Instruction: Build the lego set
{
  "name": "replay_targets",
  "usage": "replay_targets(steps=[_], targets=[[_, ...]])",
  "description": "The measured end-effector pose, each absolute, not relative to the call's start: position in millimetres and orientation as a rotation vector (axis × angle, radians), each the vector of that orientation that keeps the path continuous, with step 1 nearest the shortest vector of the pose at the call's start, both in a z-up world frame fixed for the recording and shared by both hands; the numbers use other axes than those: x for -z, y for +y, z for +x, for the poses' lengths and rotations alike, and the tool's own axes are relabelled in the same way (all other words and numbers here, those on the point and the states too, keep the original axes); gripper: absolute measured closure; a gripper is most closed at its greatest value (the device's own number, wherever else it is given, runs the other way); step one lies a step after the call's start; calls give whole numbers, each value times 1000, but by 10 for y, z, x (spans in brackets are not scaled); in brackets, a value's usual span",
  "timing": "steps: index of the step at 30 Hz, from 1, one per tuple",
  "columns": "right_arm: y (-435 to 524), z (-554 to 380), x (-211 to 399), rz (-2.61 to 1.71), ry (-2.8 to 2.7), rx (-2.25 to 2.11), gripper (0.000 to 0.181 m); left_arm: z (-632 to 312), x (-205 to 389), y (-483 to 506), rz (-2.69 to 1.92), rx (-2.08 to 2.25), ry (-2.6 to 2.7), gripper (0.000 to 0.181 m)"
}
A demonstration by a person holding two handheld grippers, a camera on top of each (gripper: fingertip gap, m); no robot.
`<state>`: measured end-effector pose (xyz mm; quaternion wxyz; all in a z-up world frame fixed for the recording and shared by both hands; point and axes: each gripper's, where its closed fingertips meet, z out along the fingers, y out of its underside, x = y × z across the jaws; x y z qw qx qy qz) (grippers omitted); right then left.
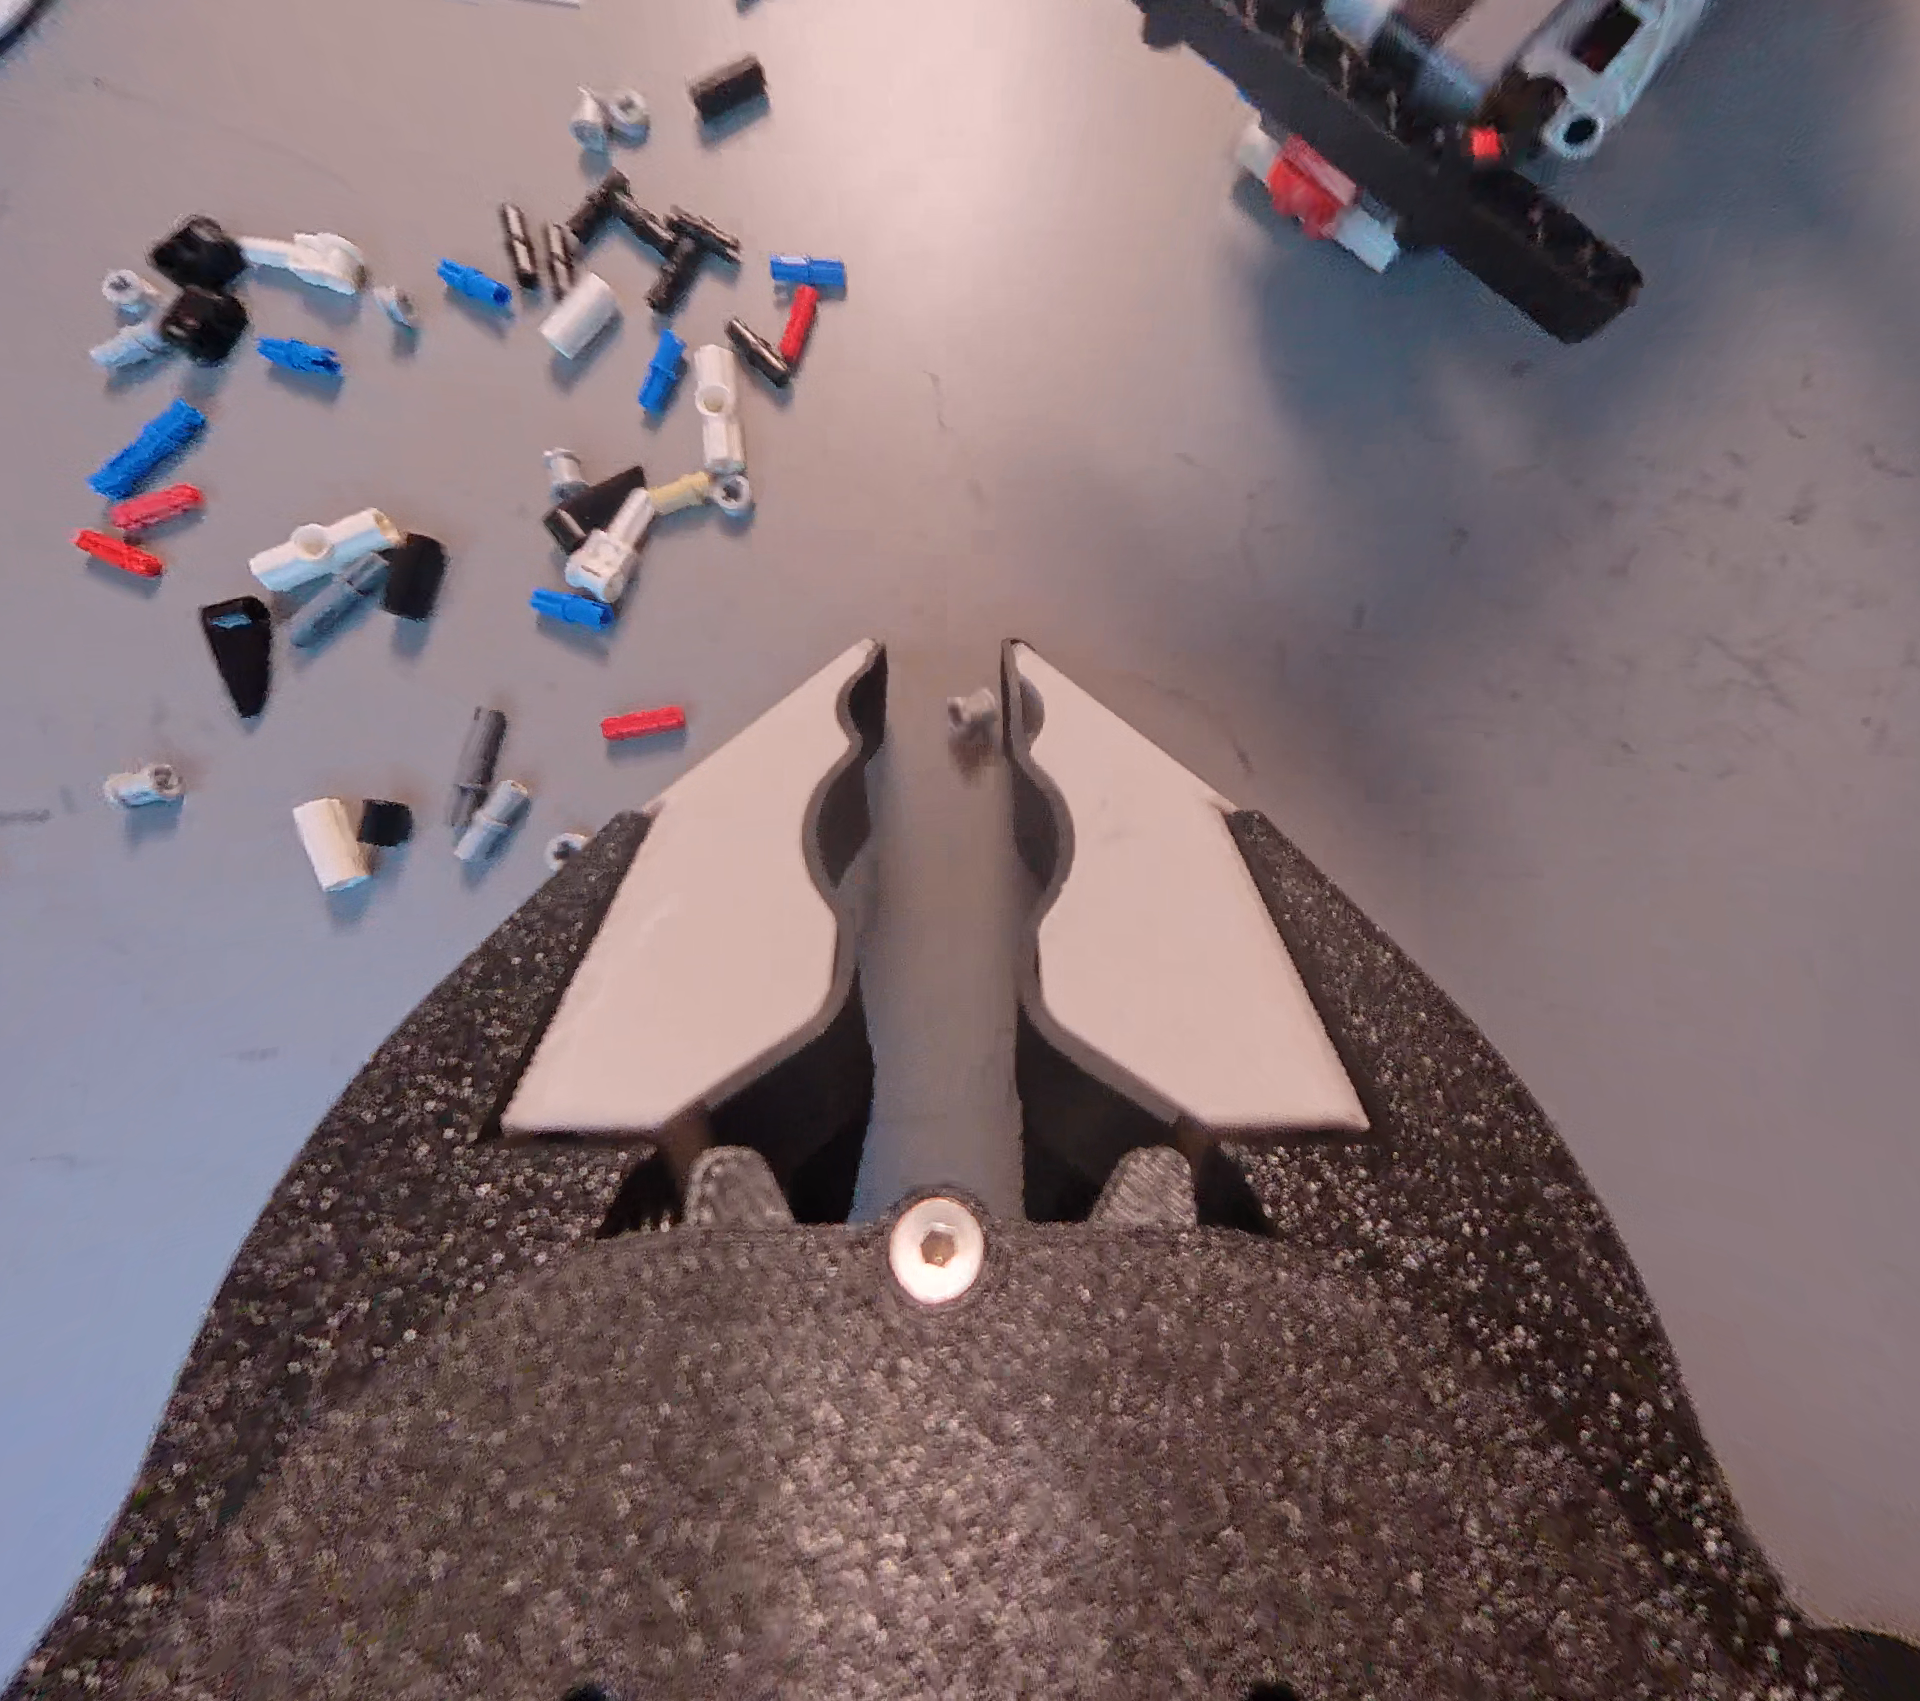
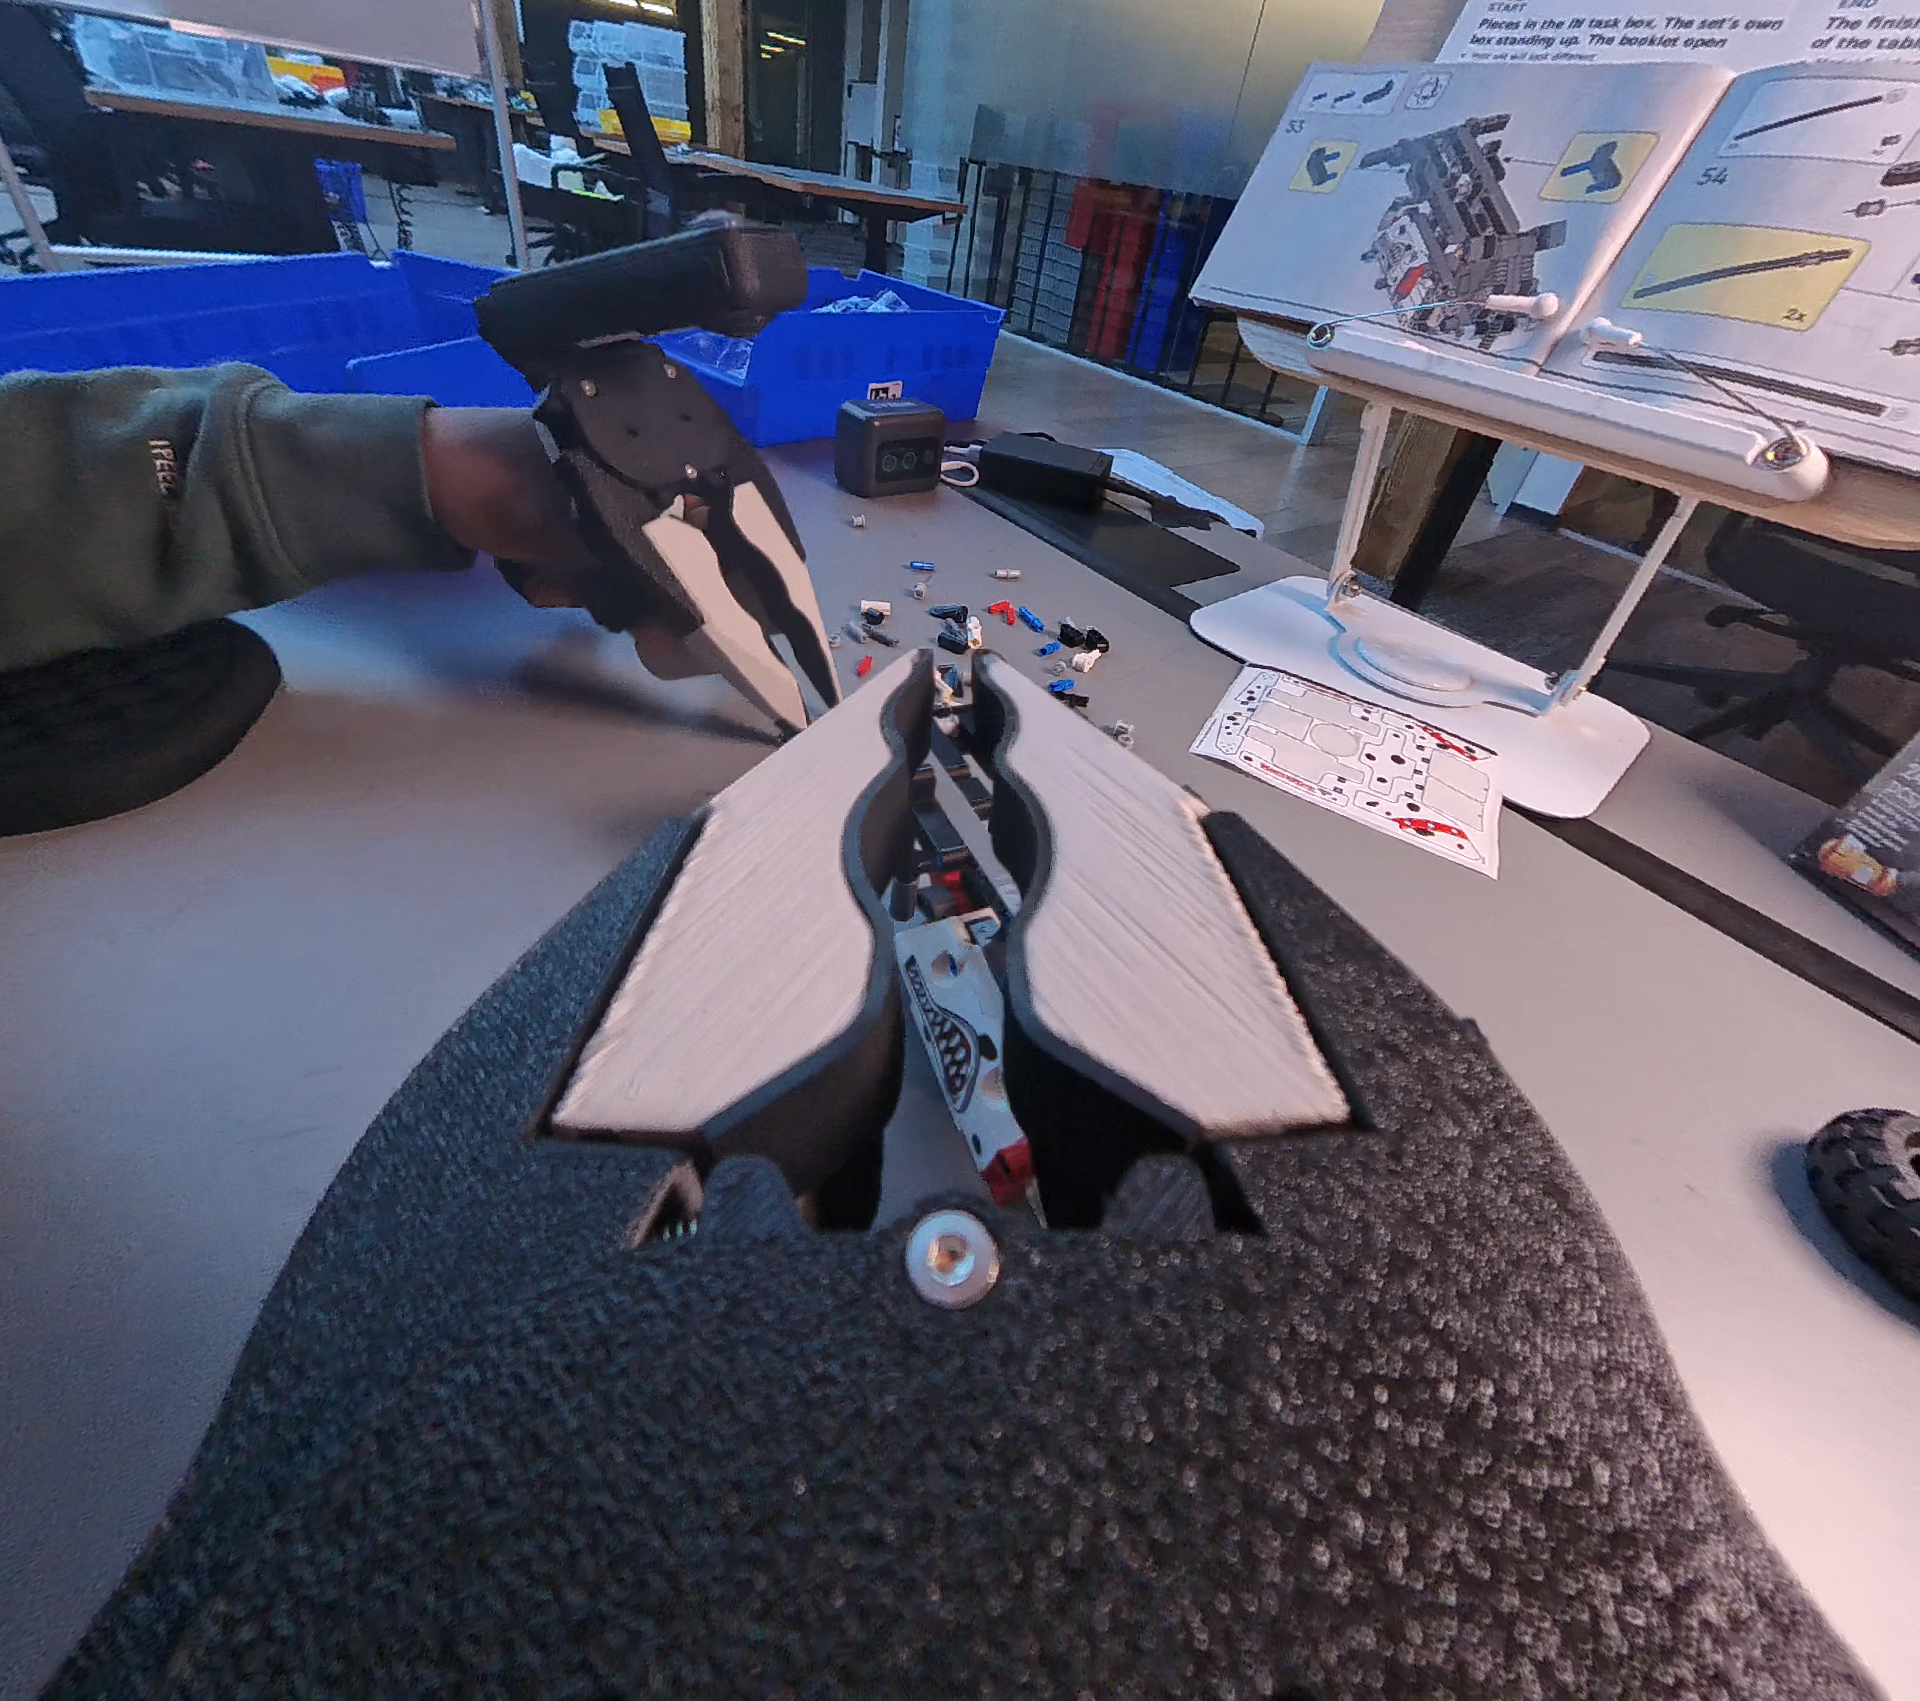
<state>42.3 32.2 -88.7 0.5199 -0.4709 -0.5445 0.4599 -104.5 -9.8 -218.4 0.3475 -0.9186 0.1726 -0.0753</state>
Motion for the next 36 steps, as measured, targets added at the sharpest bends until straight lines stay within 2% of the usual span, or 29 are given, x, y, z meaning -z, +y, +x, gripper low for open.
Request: replay_targets(steps=[5, 11, 23, 27, 31, 36], targets=[[502, 470, 873, -1187, -1267, -1034, 171, -1420, 1940, 303, -2295, 199, 235, 161], [841, 595, 935, -1377, -1198, -981, 149, -1623, 2095, 531, -2370, 105, 213, 165], [895, 634, 964, -1398, -1189, -998, 149, -1637, 2227, 561, -2434, 63, 251, 176], [899, 629, 984, -1399, -1193, -992, 149, -1555, 2002, 529, -2331, 102, 272, 177], [951, 650, 1008, -1411, -1191, -961, 148, -1173, 1810, 125, -2274, 249, 393, 177], [1005, 649, 1043, -1442, -1178, -955, 145, -929, 2073, -297, -2370, 209, 469, 176]])
